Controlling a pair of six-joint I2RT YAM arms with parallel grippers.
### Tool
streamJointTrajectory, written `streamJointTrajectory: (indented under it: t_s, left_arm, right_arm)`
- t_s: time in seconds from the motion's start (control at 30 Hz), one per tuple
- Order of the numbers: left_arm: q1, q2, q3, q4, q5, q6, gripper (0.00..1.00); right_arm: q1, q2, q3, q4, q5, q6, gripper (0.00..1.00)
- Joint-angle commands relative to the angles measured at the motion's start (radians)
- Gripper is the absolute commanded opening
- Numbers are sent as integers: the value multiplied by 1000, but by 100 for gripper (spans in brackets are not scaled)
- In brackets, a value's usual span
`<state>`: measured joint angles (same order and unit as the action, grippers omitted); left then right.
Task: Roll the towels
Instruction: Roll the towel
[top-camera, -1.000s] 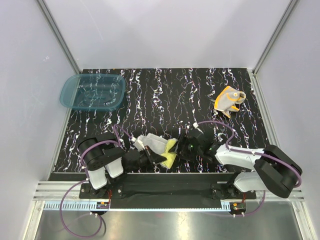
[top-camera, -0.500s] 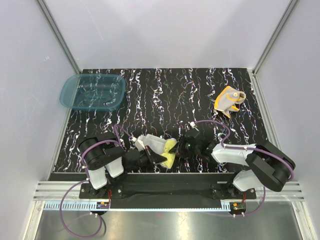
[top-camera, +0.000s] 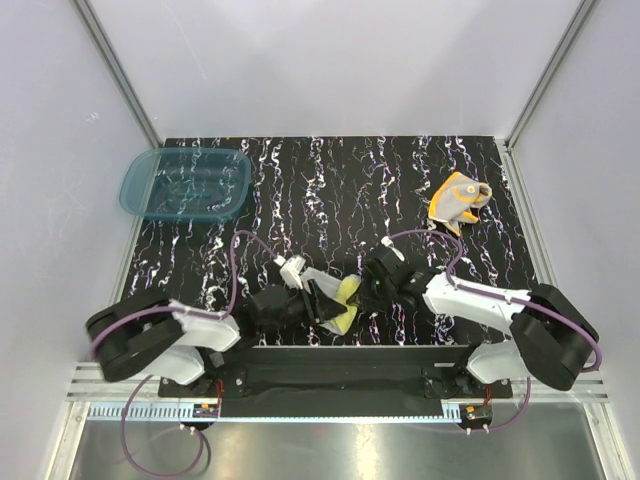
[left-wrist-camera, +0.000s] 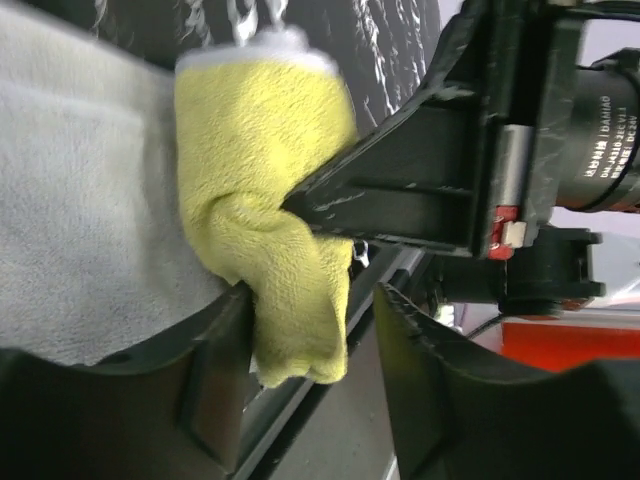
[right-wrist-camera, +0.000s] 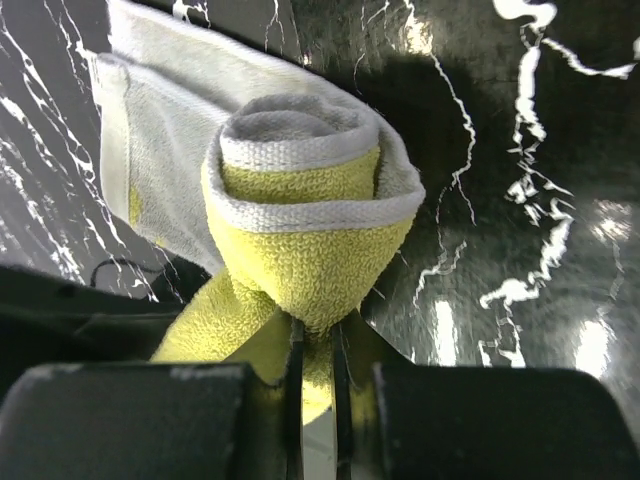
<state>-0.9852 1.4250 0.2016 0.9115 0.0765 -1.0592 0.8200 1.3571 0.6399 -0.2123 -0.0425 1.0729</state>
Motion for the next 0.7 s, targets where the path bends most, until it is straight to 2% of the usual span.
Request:
streamJointTrajectory:
  t_s: [0.0,0.07,0.17,0.4,0.57,0.67]
  left_arm:
    - [-44,-147,125,-377,-180,204,56]
    - [-111,-184,194,-542,-272,295,58]
    - [-226,-202,266,-672,-458,393,63]
    - [-404,-127,383,-844,-804,461,70]
    - [-497,-80,479,-933,-958,524,74]
    - [-561,-29,512,-915,-1024,599,77]
  right_arm:
    - [10,-16,89,-202,65,-42,0]
    - [10,3,125,-255,64,-54,0]
    - [10,37,165,-301,53,-71,0]
    - [11,96,210,-332,15,-108,0]
    - [10,128,225,-348,-2,-125,0]
    - [11,143,234,-351,-16,-139,0]
